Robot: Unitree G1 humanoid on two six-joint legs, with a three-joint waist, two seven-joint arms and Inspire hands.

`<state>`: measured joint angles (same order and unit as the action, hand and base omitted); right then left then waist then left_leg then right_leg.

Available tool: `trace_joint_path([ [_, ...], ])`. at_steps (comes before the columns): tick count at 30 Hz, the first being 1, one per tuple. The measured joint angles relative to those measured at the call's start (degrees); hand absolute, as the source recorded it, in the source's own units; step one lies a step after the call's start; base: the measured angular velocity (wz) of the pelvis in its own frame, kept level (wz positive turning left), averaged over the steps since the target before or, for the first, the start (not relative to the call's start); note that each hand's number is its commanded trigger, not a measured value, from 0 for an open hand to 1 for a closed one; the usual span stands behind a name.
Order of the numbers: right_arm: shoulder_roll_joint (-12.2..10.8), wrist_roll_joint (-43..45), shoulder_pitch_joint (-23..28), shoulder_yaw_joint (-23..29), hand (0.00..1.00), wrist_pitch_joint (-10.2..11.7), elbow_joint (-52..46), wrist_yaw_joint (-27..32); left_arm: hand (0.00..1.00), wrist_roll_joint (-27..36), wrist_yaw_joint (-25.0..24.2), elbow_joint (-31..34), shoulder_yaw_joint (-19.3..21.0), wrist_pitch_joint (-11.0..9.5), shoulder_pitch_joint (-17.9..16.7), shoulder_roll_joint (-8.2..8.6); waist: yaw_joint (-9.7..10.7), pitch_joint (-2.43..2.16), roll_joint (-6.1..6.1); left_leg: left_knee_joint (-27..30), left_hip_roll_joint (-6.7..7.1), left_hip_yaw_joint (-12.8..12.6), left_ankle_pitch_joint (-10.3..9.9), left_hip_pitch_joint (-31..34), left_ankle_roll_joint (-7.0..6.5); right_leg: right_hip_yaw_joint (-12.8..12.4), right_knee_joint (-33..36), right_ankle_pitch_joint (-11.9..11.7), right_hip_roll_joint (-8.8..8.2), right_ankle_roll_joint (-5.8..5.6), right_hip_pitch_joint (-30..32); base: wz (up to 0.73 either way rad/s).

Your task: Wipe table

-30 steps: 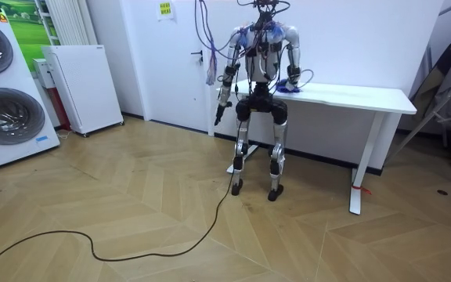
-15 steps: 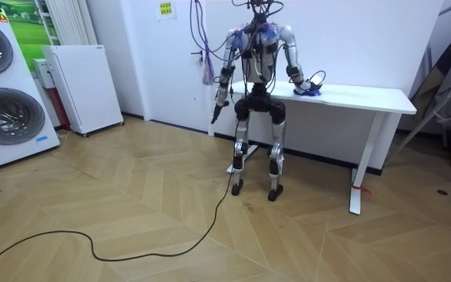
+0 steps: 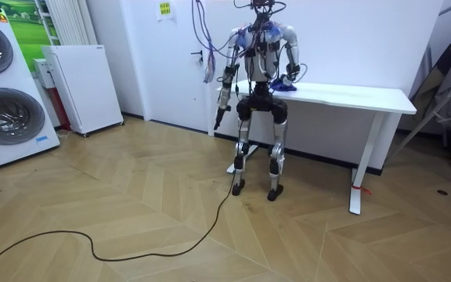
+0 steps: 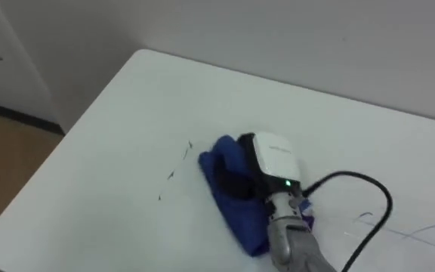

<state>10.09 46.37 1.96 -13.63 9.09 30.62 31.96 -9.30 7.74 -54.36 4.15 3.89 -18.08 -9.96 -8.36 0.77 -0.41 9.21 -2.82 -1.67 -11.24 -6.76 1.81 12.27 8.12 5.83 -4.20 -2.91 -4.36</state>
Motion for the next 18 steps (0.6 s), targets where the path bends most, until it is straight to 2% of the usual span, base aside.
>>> trace_joint_path([
  [1, 0.19, -0.17, 3.10, 4.11, 1.00, 1.55, 1.17, 2.95, 0.00, -2.97, 0.11, -1.00, 2.69, -0.16, -0.27, -0.13, 1.59, -0.18, -0.11, 0.05, 0.42, -0.16, 0.10, -0.44, -0.27, 0.70, -0.61, 0.47, -0.54, -0.66, -1.52, 0.46],
  [2, 0.69, -0.59, 5.21, 5.95, 1.00, 1.80, 1.30, 4.77, 0.00, -4.06, 0.23, -1.56, 3.74, -0.19, -0.23, -0.29, 2.12, -0.22, -0.19, 0.02, 0.60, -0.61, 0.09, -0.65, -0.45, 0.64, -0.40, 0.99, -0.83, -0.89, -1.92, 0.41],
  [3, 2.09, -2.21, 9.60, 9.64, 1.00, 2.75, 1.67, 8.57, 0.00, -5.32, 0.47, -2.64, 5.52, -0.16, -0.23, -0.71, 2.24, -0.37, -0.39, 0.06, 0.92, -0.82, -0.01, -1.03, -0.70, 0.14, -0.35, 1.87, -1.13, -1.50, -2.29, 0.11],
  [5, 5.45, -7.39, 16.11, 15.32, 1.00, 4.78, 3.72, 13.64, 0.00, -6.55, 0.51, -2.50, 8.71, -0.11, -2.03, -1.40, 2.67, -0.86, 0.13, 0.57, 1.12, -1.54, -0.80, -1.45, -1.15, -0.81, -0.16, 1.99, -1.30, -1.76, -3.03, -0.12],
  [7, 6.40, -10.73, 18.15, 18.65, 1.00, 6.06, 7.07, 15.45, 0.00, -6.50, 0.45, -2.49, 9.65, -0.12, -3.49, -2.30, 4.05, -1.46, -0.22, 0.57, 1.29, -1.63, -0.91, -1.92, -1.34, -1.08, -0.14, 1.80, -1.43, -1.63, -3.51, -0.04],
  [9, 6.76, -13.73, 19.33, 20.44, 1.00, 6.32, 8.73, 15.55, 0.00, -6.52, 0.31, -1.86, 9.74, -0.12, -4.37, -2.81, 5.08, -1.89, -0.66, 0.95, 1.43, -1.63, -1.00, -1.93, -1.49, -1.11, 0.15, 1.74, -1.64, -1.64, -3.56, 0.00],
  [12, 7.33, -14.86, 19.54, 21.06, 1.00, 6.29, 10.15, 14.68, 0.00, -6.53, -0.26, 0.46, 8.77, -0.25, -4.20, -2.65, 5.45, -2.03, -1.14, 2.28, 1.51, -1.74, -1.56, -1.67, -1.76, -1.24, 1.01, 1.73, -1.84, -1.65, -3.54, -0.02],
  [13, 7.29, -14.65, 18.79, 20.70, 1.00, 6.26, 11.16, 14.60, 0.00, -6.54, -0.57, 0.53, 7.67, -0.42, -3.47, -2.49, 5.16, -2.05, -1.16, 2.70, 1.46, -2.05, -1.87, -1.86, -1.84, -1.31, 1.02, 1.71, -1.89, -1.68, -3.66, -0.16],
  [15, 6.84, -14.26, 17.35, 20.25, 1.00, 4.83, 11.21, 14.42, 0.00, -6.42, -0.59, 0.46, 5.90, -0.42, -2.68, -1.97, 4.75, -2.02, -1.03, 3.48, 1.23, -3.13, -2.39, -2.05, -1.93, -1.31, 2.44, 1.70, -2.04, -1.70, -3.24, -0.31],
  [17, 5.24, -14.36, 13.09, 18.11, 1.00, 0.98, 10.66, 14.11, 0.00, -6.03, -0.40, -1.08, 2.65, -0.15, -0.62, -1.90, 2.96, -1.67, -0.37, 5.82, 0.05, -5.75, -4.00, -1.82, -1.82, -0.77, 5.78, 1.49, -1.87, -1.30, -1.10, -0.77],
  [18, 4.91, -14.36, 11.78, 17.10, 1.00, -0.40, 10.56, 14.08, 0.00, -5.95, -0.39, -1.54, 1.84, -0.13, 0.05, -1.86, 2.37, -1.57, -0.20, 6.49, -0.18, -6.17, -4.44, -1.73, -1.82, -0.36, 6.64, 1.30, -1.78, -1.00, -0.33, -1.10],
])
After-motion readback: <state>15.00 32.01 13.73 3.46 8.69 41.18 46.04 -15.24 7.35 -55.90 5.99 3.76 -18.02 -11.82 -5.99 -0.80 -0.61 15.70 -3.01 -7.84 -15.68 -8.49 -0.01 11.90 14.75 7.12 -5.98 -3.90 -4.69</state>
